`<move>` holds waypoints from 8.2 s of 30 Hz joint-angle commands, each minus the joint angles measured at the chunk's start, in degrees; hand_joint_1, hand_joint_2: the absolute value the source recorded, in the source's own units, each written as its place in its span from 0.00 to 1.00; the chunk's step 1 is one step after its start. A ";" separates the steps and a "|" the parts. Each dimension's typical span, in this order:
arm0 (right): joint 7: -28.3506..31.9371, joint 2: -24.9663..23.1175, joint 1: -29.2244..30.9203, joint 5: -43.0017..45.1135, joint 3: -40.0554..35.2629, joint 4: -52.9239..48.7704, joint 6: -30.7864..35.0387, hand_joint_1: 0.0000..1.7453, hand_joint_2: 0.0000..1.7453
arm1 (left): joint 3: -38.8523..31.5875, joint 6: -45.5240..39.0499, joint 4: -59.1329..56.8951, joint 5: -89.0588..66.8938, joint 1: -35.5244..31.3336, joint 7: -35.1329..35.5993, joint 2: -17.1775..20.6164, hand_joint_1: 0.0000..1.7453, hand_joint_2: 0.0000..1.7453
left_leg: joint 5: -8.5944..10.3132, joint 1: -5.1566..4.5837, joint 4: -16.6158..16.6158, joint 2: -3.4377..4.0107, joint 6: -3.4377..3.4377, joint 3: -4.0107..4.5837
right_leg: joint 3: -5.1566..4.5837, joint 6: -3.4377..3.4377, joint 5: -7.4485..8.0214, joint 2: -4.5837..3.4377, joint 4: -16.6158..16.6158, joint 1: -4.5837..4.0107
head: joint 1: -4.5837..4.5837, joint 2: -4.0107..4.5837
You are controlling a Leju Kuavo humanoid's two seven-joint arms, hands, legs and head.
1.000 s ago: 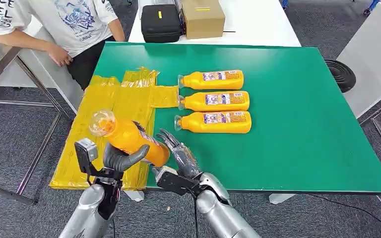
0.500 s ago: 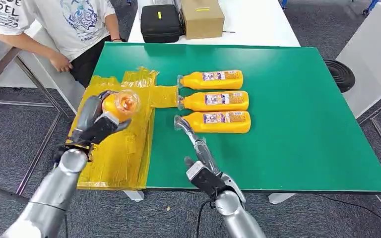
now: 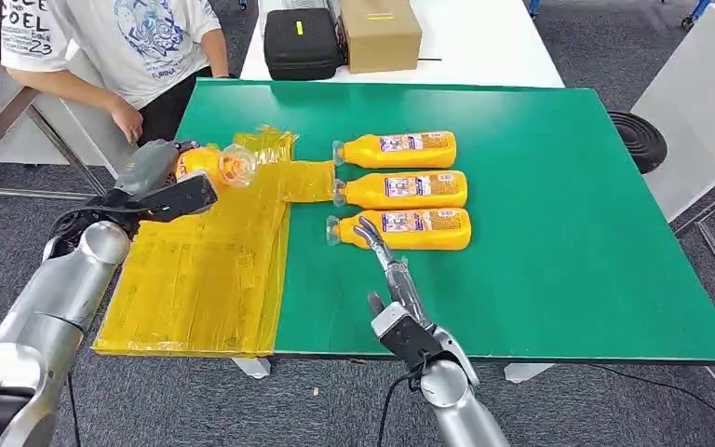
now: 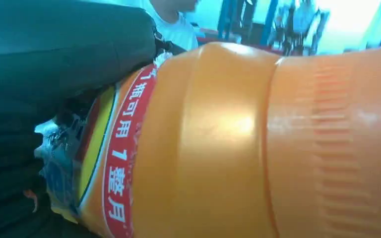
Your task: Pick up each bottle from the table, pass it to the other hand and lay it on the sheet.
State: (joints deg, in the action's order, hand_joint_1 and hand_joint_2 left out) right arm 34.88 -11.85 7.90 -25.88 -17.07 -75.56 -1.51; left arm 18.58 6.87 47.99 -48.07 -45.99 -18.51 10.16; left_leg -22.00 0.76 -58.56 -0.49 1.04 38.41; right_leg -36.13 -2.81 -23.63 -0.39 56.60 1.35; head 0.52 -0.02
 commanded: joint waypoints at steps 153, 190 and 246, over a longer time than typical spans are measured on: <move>-14.50 10.35 43.51 -28.05 -2.79 55.51 -6.89 0.00 1.00 | -18.69 3.21 12.79 22.61 23.15 -15.76 -5.85 0.00 1.00 | -0.09 -0.04 -0.05 0.09 0.04 -0.35 | 0.43 0.10 -0.07 -0.03 0.05 -0.01 | 0.02 0.00; -22.45 14.48 44.09 -28.87 -3.75 60.66 -10.87 0.00 1.00 | -18.56 2.67 4.99 21.93 21.48 -15.18 -5.45 0.00 1.00 | -0.06 -0.03 -0.01 -0.08 0.04 -0.39 | 0.50 0.10 -0.09 0.13 -0.01 -0.03 | 0.02 0.00; -22.30 13.99 47.83 -28.47 -6.11 59.27 -16.46 0.00 1.00 | -17.67 5.52 3.24 24.50 19.87 -12.95 -6.14 0.00 1.00 | -0.03 -0.01 0.00 -0.01 0.04 -0.35 | 0.45 0.08 -0.02 0.04 -0.04 -0.05 | 0.02 0.00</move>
State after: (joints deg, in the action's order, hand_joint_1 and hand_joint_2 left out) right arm 16.83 4.52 55.68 -52.00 -19.23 -19.37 -20.35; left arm 0.85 11.89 54.01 -23.39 -23.71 -32.44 5.55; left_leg -21.94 0.72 -58.59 -0.52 1.09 38.30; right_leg -35.95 -2.85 -23.57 -0.38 56.63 1.36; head 0.55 -0.02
